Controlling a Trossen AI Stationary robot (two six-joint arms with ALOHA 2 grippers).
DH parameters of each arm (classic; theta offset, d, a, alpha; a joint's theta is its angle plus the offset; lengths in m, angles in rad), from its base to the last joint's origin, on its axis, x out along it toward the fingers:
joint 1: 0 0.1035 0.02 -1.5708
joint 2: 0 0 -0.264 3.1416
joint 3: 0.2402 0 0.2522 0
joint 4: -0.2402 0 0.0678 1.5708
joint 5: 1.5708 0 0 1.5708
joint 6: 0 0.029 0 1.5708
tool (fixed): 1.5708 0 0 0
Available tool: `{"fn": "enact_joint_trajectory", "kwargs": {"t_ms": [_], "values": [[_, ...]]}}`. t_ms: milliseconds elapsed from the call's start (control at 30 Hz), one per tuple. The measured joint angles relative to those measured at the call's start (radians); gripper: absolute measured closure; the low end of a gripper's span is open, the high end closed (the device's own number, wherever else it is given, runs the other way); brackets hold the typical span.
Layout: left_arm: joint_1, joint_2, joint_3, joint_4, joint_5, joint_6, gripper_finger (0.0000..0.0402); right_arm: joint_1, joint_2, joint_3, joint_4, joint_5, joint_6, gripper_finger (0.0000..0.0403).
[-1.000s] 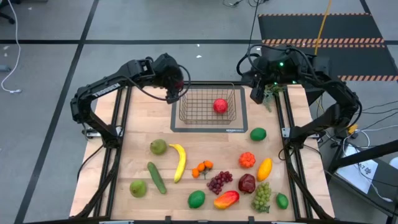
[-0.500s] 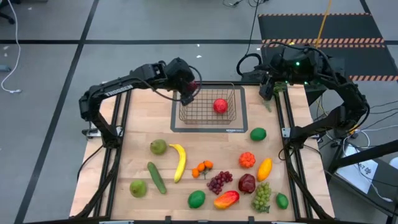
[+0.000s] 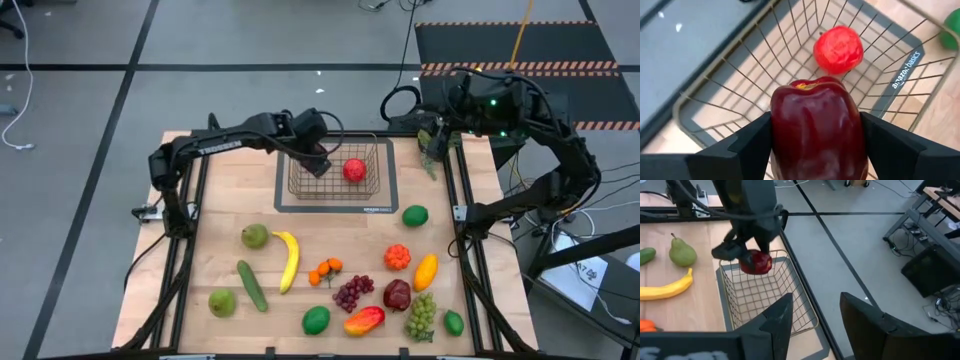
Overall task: Build produce basket
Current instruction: Put the top dark red apple into the brown wire basket
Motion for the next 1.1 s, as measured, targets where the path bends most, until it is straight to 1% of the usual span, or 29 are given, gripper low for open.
{"fn": "enact_joint_trajectory", "kwargs": {"t_ms": [200,500,667,800,967,1100], "values": [[-0.006,0.058,0.000,-0.025,0.009,-0.028,0.0126,0.000,-0.007,0.000,-0.003,-0.001,-0.039,0.0243],[-0.008,0.119,-0.001,-0.061,0.003,-0.053,0.0126,0.000,-0.052,0.000,-0.038,0.000,-0.113,0.0243],[-0.009,0.149,-0.001,-0.078,0.002,-0.050,0.0126,0.000,-0.087,0.000,-0.047,0.044,-0.137,0.0243],[-0.010,0.146,-0.009,-0.064,-0.008,-0.050,0.0126,-0.001,-0.115,0.000,-0.046,0.049,-0.130,0.0243],[-0.010,0.148,-0.011,-0.064,-0.014,-0.011,0.0126,-0.001,-0.140,0.000,-0.046,0.050,-0.126,0.0243],[-0.010,0.158,-0.011,-0.060,-0.054,0.035,0.0126,0.000,-0.148,0.000,-0.046,0.050,-0.122,0.0243]]}}
